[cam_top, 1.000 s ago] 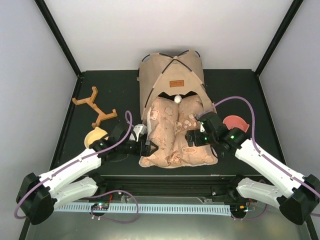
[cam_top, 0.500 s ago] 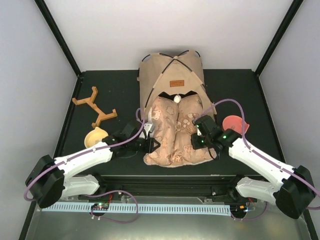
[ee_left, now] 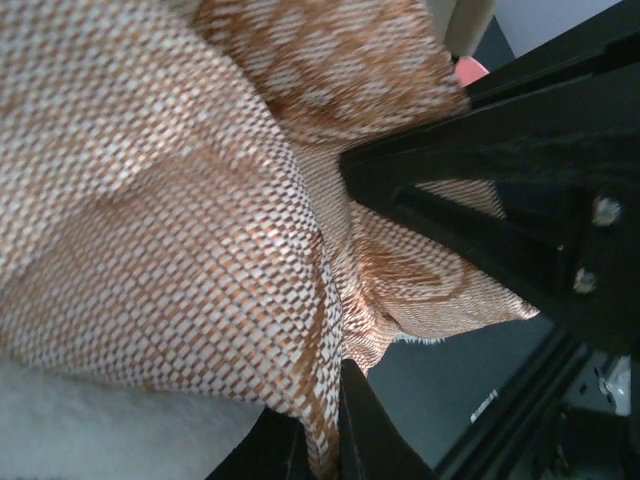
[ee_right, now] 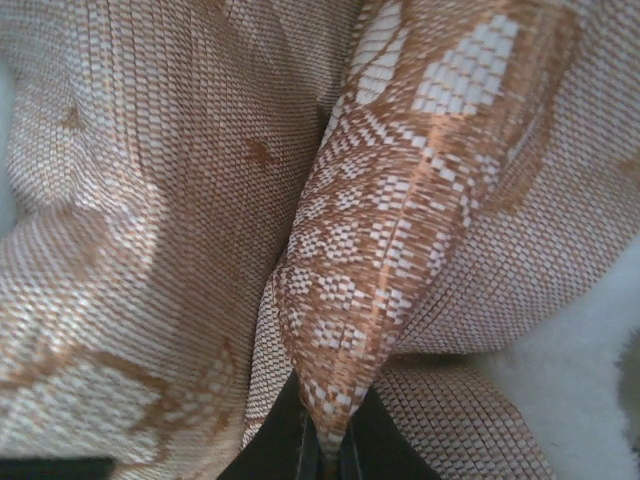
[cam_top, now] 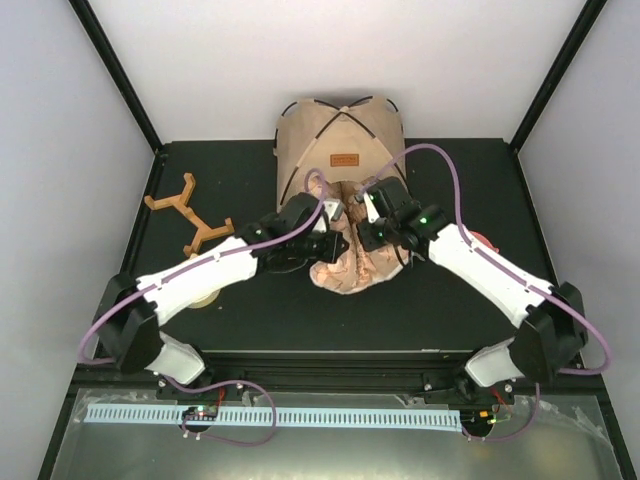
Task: Set up the pet tent
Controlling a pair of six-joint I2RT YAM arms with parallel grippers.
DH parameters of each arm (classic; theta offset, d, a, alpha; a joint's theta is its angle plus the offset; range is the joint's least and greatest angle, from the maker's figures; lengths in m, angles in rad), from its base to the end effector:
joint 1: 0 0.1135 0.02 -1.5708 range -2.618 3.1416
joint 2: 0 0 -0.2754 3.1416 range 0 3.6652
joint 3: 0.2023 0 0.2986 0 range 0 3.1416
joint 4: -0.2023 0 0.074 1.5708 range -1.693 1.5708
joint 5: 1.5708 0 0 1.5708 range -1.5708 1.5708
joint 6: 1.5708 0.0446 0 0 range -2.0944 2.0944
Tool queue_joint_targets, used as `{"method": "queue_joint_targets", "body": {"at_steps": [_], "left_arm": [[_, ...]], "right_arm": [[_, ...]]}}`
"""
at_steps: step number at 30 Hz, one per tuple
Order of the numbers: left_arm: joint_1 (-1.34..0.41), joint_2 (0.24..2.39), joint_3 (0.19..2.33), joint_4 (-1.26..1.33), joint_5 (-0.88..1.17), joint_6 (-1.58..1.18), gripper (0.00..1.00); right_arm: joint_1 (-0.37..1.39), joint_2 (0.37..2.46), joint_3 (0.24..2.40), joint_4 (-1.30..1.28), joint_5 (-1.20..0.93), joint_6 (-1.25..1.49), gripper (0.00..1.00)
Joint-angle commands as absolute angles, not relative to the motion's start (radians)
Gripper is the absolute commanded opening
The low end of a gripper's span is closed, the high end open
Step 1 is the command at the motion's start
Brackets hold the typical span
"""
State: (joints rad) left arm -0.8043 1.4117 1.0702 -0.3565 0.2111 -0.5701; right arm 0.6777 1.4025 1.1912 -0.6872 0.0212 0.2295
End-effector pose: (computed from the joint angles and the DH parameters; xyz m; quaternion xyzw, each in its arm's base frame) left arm 0.2445 -0.2674 0.2684 0.1495 0.8899 -0.3405 0.2644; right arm 0.2704 0.2164 0.2895 -0.2064 0.9212 0.1355 0.3009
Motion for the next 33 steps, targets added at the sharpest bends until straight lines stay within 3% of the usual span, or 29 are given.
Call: {"method": "queue_joint_targets", "body": {"at_steps": [1, 8, 15, 24, 25, 26, 27, 33], "left_arm": [[-0.797, 1.531, 1.281, -0.414, 0.141, -0.498, 0.01], [-0.73, 1.645, 1.411, -0.44, 0.018, -0.455, 0.02], [-0.632, 1.701, 1.409, -0.476, -0.025, -0.437, 0.01], [-0.609, 1.714, 1.376, -0.233, 0.017, -0.523, 0.03], [-0.608, 1.72, 1.369, -0.208, 0.039, -0.521, 0.06], [-0.608, 1.727, 1.376, -0.212, 0.05, -0.518, 0.13], [-0.609, 1.733, 1.39, -0.241, 0.057, -0.512, 0.2], [-0.61, 1.615, 1.331, -0.368, 0.077, -0.448, 0.67]], "right_arm": [[0.662, 1.471, 1.313, -0.653, -0.046, 0.151, 0.01], [0.597, 1.547, 1.391, -0.564, 0.024, 0.234, 0.02], [0.58, 1.477, 1.231, -0.362, 0.211, 0.397, 0.01], [0.58, 1.613, 1.243, -0.088, -0.031, 0.401, 0.11], [0.58, 1.622, 1.243, -0.082, -0.01, 0.416, 0.16], [0.579, 1.622, 1.246, -0.096, 0.001, 0.417, 0.33], [0.579, 1.614, 1.246, -0.118, 0.009, 0.411, 0.42], [0.581, 1.472, 1.153, -0.288, 0.034, 0.326, 0.69]]}}
